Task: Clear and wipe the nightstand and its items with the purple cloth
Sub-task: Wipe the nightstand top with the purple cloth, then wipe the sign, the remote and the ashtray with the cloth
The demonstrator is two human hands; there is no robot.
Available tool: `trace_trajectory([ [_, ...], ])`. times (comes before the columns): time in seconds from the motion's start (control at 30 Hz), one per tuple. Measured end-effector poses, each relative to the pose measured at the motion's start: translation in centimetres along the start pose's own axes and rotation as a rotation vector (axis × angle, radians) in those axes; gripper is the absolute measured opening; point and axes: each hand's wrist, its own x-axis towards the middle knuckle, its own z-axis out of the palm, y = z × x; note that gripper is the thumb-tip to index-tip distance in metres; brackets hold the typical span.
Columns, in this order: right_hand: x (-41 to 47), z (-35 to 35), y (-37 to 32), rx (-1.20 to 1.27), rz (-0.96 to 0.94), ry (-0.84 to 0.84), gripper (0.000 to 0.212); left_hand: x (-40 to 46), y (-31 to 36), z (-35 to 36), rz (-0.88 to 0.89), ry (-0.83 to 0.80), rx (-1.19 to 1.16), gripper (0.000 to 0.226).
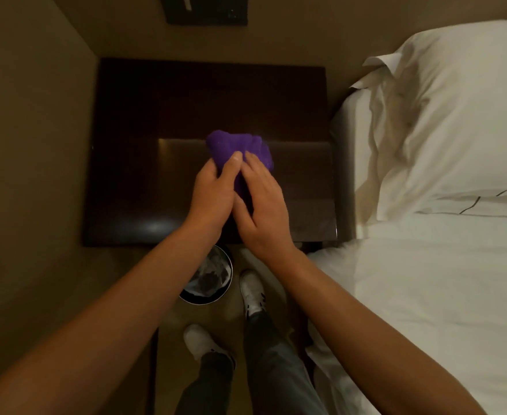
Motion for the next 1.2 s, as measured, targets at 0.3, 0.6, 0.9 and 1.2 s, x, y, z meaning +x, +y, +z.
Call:
trace_trajectory([
  [0.3, 1.3, -5.3, 3.9, 0.503, 0.659, 0.203, 0.060, 0.4, 1.1, 2.4, -0.071, -0.034, -0.095, 0.016],
  [0.6, 0.5, -9.8, 5.9, 1.052, 0.813, 0.066, 0.075, -0.1, 0.9, 5.9, -0.264, -0.220, -0.303, 0.029],
  [0.9, -3.6, -11.8, 4.6, 1.025, 0.701, 0.104, 0.036, 0.7, -0.6, 3.2, -0.207, -0.333, -0.047, 0.040],
  [1.2, -8.5, -10.7, 0.5, 0.989, 0.733, 0.147, 0.041, -0.1, 1.4, 1.5, -0.311, -0.843, 0.338, 0.049],
])
